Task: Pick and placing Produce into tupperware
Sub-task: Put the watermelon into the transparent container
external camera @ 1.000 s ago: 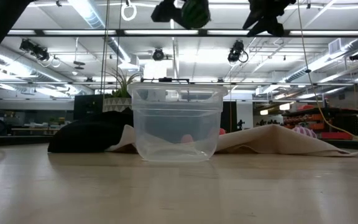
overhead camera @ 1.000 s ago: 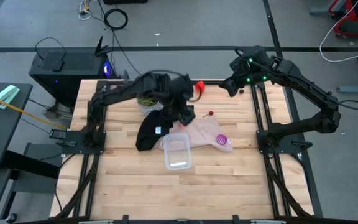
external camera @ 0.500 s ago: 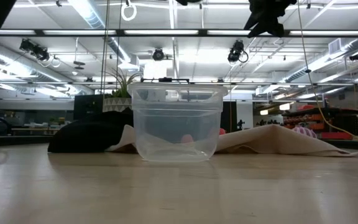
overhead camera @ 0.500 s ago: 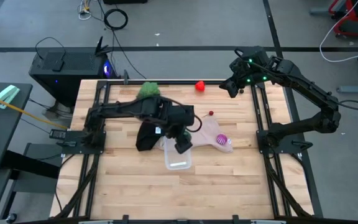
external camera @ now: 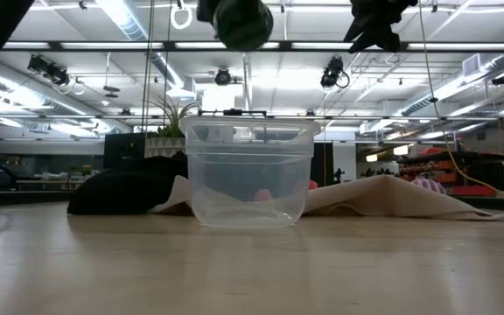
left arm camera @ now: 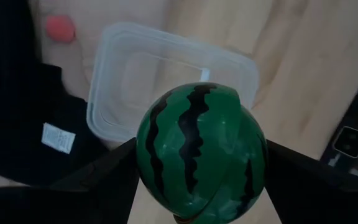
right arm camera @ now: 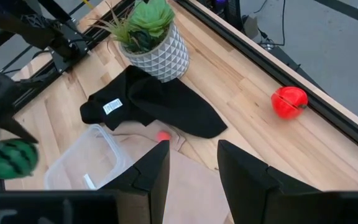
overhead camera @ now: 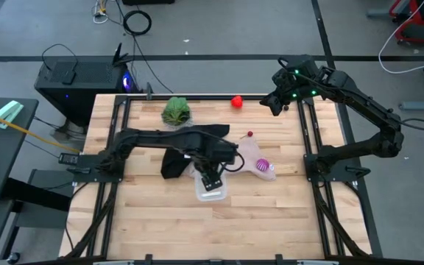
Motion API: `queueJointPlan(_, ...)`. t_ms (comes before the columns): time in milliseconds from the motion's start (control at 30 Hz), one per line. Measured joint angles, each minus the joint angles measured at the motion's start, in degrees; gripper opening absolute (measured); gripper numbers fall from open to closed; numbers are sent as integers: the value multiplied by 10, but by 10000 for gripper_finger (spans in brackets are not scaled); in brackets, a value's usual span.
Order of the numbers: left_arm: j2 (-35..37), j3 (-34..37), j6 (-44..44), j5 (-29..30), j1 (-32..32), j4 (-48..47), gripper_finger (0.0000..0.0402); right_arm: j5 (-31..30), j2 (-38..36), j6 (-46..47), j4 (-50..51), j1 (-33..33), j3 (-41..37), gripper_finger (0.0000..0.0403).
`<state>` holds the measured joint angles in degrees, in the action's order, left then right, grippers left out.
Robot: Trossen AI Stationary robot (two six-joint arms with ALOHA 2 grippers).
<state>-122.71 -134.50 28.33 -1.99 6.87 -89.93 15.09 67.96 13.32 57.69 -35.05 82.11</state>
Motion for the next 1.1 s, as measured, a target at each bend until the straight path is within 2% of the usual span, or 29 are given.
queueJointPlan(200,-42,0,-50,-7,-20,-1,303,0,0,0,2,4,0,142)
queueJointPlan(633,-93,0,-72,-2,-40,0,306,0,0,1,13,4,0,142)
queueJointPlan(1100,-120,-1,-19,22,-34,21,307,0,0,1,18,4,0,142)
